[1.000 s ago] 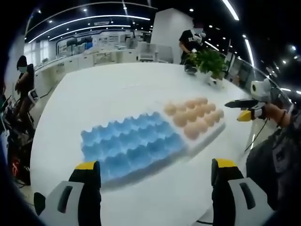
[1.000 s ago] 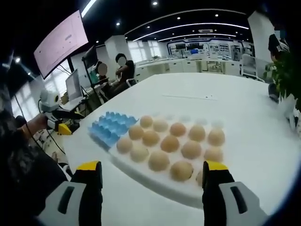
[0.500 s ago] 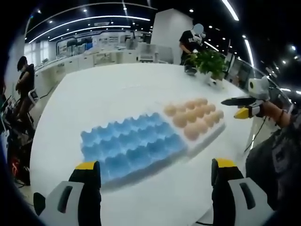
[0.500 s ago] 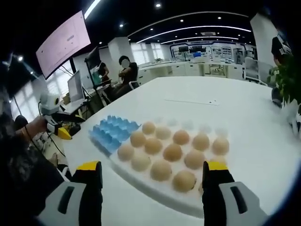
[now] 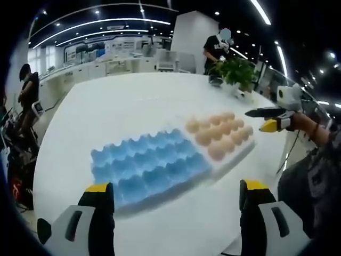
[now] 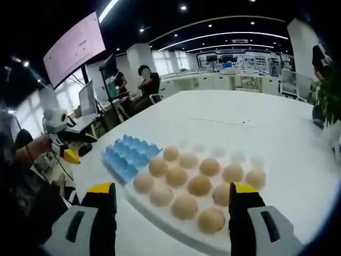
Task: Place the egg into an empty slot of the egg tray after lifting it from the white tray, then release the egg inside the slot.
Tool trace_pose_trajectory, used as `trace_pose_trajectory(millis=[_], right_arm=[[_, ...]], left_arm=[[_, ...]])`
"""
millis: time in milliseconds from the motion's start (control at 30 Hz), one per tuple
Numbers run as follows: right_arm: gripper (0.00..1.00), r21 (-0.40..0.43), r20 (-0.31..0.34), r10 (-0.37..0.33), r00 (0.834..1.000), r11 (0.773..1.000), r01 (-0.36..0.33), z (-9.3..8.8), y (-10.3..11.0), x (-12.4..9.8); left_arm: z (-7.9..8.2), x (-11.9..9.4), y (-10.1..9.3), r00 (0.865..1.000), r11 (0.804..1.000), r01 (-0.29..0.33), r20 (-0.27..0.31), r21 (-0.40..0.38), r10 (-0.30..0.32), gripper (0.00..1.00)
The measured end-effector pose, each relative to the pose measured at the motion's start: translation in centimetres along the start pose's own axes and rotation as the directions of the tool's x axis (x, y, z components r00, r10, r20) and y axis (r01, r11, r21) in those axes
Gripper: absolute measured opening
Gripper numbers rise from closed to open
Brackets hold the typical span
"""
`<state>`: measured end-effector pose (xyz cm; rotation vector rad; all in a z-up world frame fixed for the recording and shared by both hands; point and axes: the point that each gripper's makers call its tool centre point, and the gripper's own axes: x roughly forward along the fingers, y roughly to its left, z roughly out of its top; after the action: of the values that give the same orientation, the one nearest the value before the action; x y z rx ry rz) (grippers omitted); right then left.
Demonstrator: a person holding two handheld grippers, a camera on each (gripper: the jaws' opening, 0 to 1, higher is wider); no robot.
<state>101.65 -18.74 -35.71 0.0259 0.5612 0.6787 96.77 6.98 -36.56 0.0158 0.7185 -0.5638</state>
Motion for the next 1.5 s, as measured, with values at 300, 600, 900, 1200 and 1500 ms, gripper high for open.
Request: trace_pose_trajectory(millis=[300,600,900,1200,1500], right_arm=[[0.90,-0.013,0.008,0.021,1.000,1.000,-0.021,1.1,0.4,1.2],[0.90,-0.025,0.014,0.030,0.999,0.999,-0.029,1.9,0.2,2.3],[0.89,-0.032,0.020,0.035,0.999,0.999,-0.035,2.5,0.0,3.4],[0.83,-0.049,0.050,0.040,0.998,0.998,-0.037,3.9,0.2,4.9],[0.78,-0.094,0.070,0.042,0.997,0.995,-0.035,4.9,0.5,6.7]], left_arm=[[0.1,0.0,0.2,1.000,1.000,0.000,0.002,-0.001,0.000,1.00],[0.4,0.1,0.4,1.000,1.000,-0.002,0.011,-0.005,0.002,1.00],[0.6,0.1,0.6,1.000,1.000,-0.015,0.020,-0.005,0.015,0.99],[0.9,0.0,1.0,0.999,1.000,-0.030,0.030,-0.009,0.030,0.99],[1.4,-0.2,0.9,0.998,1.000,-0.024,0.052,-0.009,0.025,0.99]])
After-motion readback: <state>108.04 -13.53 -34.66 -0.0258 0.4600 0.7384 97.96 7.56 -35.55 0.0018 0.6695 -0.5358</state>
